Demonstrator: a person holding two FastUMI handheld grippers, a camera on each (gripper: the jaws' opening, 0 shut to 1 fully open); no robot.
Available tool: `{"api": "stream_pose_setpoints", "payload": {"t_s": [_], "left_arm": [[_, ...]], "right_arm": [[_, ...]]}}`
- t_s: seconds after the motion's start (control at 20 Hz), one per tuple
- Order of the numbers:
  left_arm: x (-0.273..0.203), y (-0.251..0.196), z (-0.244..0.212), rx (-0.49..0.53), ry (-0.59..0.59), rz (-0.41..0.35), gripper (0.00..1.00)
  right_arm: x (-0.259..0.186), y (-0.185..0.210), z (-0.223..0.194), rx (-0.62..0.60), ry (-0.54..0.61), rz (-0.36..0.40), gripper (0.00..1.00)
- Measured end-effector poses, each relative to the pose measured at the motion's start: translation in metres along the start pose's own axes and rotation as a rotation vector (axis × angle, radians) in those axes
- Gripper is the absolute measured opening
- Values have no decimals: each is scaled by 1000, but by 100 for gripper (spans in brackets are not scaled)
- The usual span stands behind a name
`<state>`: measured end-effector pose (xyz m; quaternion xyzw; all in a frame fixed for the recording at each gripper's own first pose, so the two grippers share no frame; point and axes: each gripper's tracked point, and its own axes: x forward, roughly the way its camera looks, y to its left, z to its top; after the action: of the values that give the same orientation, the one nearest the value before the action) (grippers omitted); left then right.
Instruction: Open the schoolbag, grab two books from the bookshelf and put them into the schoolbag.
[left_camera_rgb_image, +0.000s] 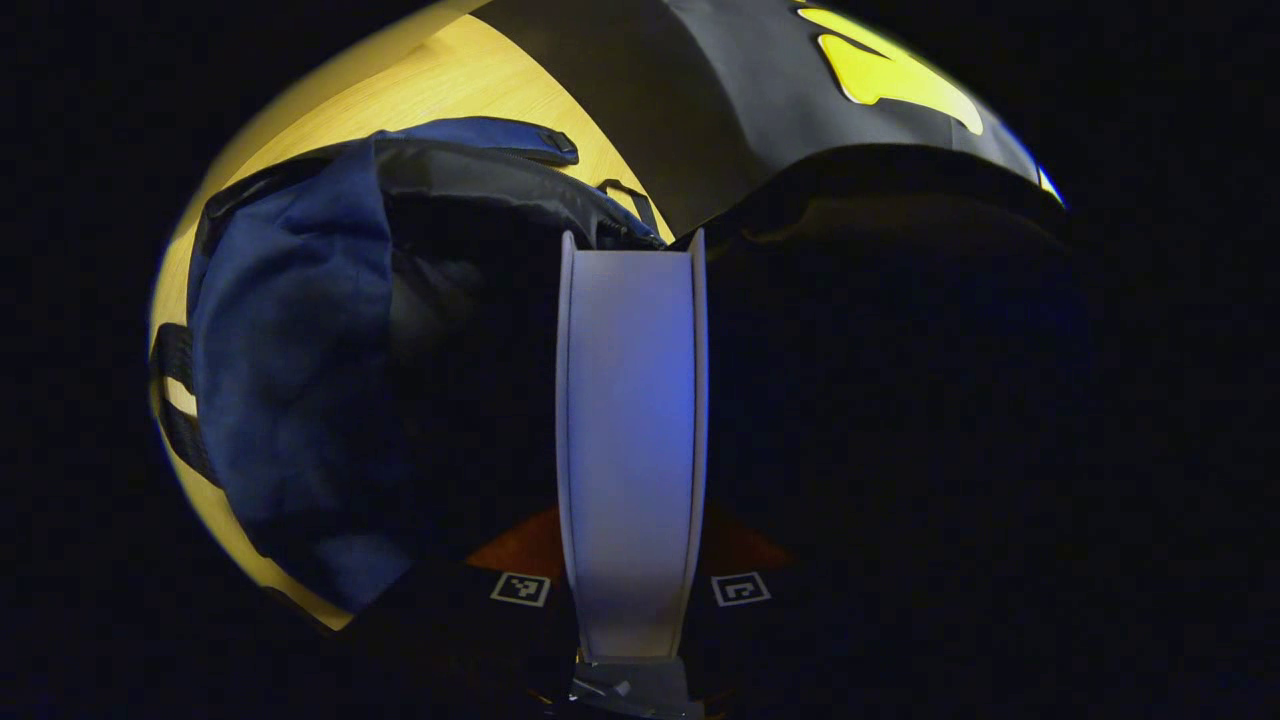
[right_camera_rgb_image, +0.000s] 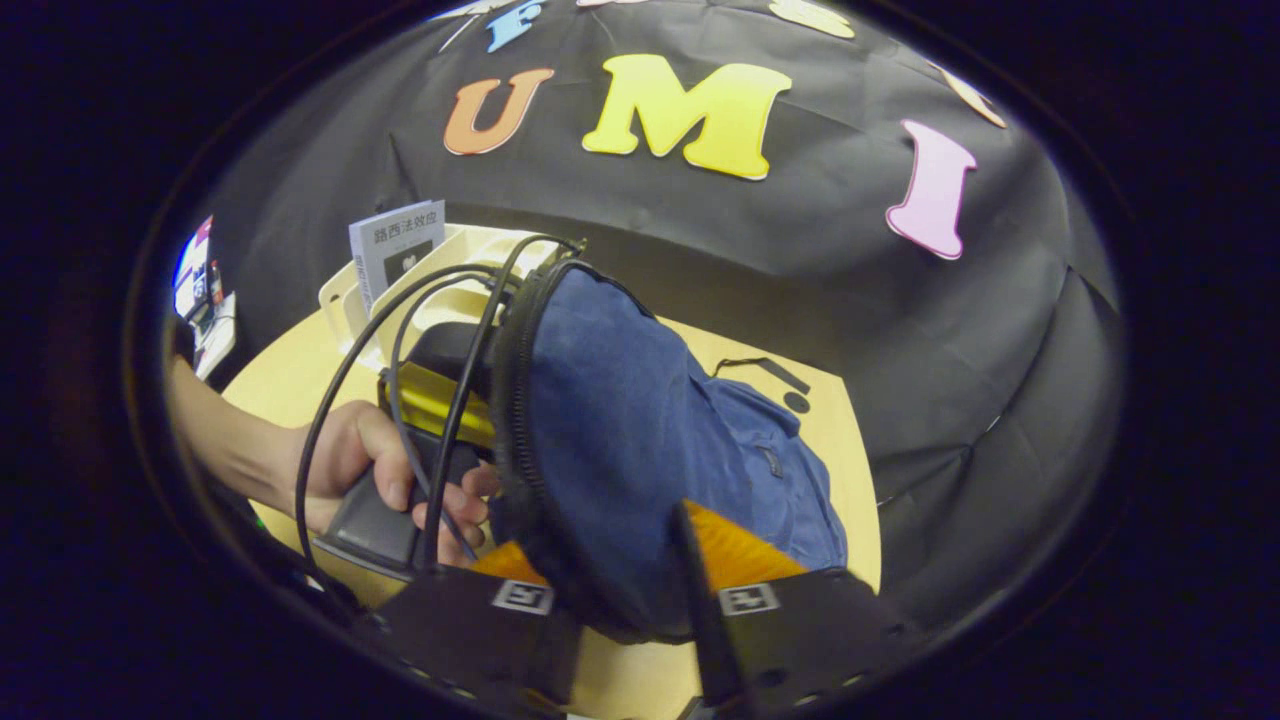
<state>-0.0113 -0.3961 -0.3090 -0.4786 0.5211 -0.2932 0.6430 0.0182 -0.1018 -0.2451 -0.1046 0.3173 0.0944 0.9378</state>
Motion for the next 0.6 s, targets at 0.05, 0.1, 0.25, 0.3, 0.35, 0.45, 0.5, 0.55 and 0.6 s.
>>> {"api": "stream_pose_setpoints", "payload": {"t_s": [0.05,0.1,0.25,0.3,0.35,0.45,0.5,0.55,0.6], "left_arm": [[1,2,0,-13,-1,-8,44],[2,3,0,-27,0,-20,51],[13,17,-1,-61,5,-30,45],[19,21,-3,-69,16,-24,46],[24,28,-6,-73,42,-4,48],[17,61,-17,-72,136,187,60],[8,63,-19,-83,140,225,78],[-4,68,-18,-83,151,289,96],[-20,71,-18,-75,170,350,88]], "right_arm": [[0,-6,2,-3,-2,0,20],[-1,-8,2,15,10,23,9],[-3,-24,7,89,20,30,2],[-5,-34,12,94,13,16,2],[-6,-41,16,98,11,5,2],[-8,-52,17,130,17,-1,1],[-9,-55,18,154,18,1,1],[-9,-57,17,174,21,1,1],[-8,-60,17,189,22,3,1]]}}
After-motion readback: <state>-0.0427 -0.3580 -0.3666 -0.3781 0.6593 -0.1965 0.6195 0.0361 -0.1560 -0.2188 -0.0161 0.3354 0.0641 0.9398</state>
